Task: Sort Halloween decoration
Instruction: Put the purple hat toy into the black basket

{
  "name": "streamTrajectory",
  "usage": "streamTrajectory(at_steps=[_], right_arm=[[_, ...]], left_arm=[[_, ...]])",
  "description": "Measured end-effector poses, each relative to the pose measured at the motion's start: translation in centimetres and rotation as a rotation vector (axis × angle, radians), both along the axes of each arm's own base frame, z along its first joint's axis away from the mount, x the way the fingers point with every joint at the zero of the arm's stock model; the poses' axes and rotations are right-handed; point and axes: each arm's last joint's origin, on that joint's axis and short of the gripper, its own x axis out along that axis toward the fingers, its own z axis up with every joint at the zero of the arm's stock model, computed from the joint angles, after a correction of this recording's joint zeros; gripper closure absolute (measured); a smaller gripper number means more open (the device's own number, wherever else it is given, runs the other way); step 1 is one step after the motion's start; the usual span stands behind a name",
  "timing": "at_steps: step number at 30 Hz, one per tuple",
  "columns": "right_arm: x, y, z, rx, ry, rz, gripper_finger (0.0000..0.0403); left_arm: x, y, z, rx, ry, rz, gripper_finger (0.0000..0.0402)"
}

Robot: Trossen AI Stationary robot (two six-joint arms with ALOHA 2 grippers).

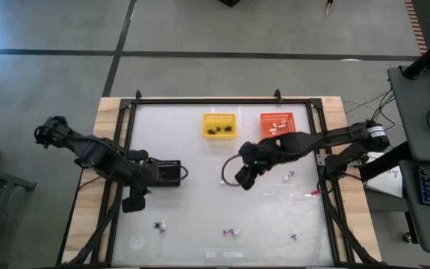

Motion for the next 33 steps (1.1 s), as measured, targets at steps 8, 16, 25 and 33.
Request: streamTrajectory(at_steps=[8, 16, 25, 33], right_arm=[[1.2, 2.5, -2.4, 0.013, 0.075, 0.026, 0.0294], [1.7, 3.5, -3.4, 0.021, 0.096, 0.029, 0.0294], [1.8, 3.6, -3.0, 0.013, 0.06, 0.056, 0.0294], [1.8, 3.6, -3.1, -0.021, 0.054, 0.131, 0.0294]], left_arm=[[0.5, -2.0, -1.5, -0.009, -0.012, -0.002, 0.0277], [0.0, -3.6, -8.0, -0.027, 0.11, 0.012, 0.0277], [-0.5, -5.3, -13.5, -0.17, 0.125, 0.125, 0.0277], [-0.9, -6.3, -15.1, -0.278, 0.118, 0.224, 0.0277]])
